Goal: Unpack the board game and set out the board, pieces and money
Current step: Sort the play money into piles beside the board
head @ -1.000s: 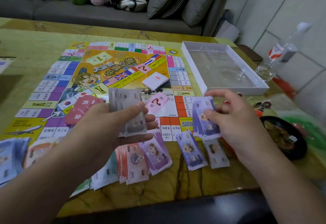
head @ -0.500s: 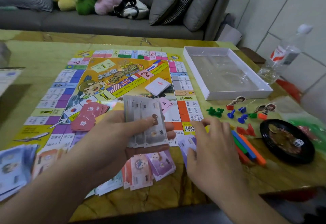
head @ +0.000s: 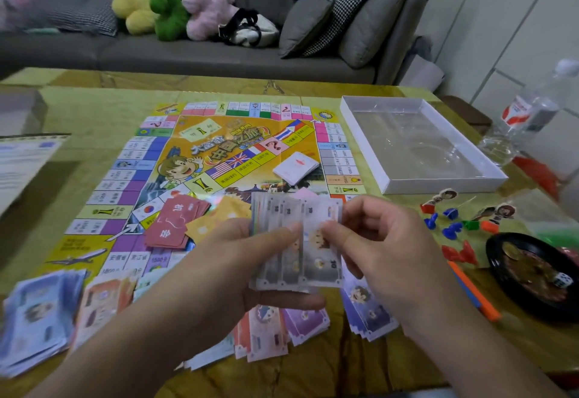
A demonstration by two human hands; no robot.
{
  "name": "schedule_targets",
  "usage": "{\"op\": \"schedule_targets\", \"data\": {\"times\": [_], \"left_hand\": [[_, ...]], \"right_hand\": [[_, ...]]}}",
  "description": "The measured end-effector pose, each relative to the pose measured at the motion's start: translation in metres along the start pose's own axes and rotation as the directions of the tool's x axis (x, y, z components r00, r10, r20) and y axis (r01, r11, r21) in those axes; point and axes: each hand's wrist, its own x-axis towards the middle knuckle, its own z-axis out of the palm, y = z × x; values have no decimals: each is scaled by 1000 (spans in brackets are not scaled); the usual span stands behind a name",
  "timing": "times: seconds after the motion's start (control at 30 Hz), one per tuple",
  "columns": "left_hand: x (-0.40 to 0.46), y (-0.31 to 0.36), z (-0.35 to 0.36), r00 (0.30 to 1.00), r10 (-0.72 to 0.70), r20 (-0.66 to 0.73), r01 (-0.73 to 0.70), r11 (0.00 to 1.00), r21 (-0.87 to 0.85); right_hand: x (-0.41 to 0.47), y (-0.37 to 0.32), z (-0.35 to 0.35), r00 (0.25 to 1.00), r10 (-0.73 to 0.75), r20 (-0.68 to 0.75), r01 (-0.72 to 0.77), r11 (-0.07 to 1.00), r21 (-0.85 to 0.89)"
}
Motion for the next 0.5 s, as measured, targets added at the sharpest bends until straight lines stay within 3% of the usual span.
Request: {"op": "schedule_targets", "data": {"times": [0.27, 0.4, 0.5], "left_hand": [[1, -2, -7, 996, 84, -20, -80, 988, 135], [0, 3, -3, 998, 51, -42, -52, 998, -20], [-1, 2, -3, 995, 95, -6, -94, 994, 61]], "right_hand": [[-2, -2, 11, 988, 84, 130, -97, 990, 99], [0, -1, 9, 995, 84, 60, -89, 991, 98], [-1, -2, 10, 989, 87, 121, -106, 980, 168]]}}
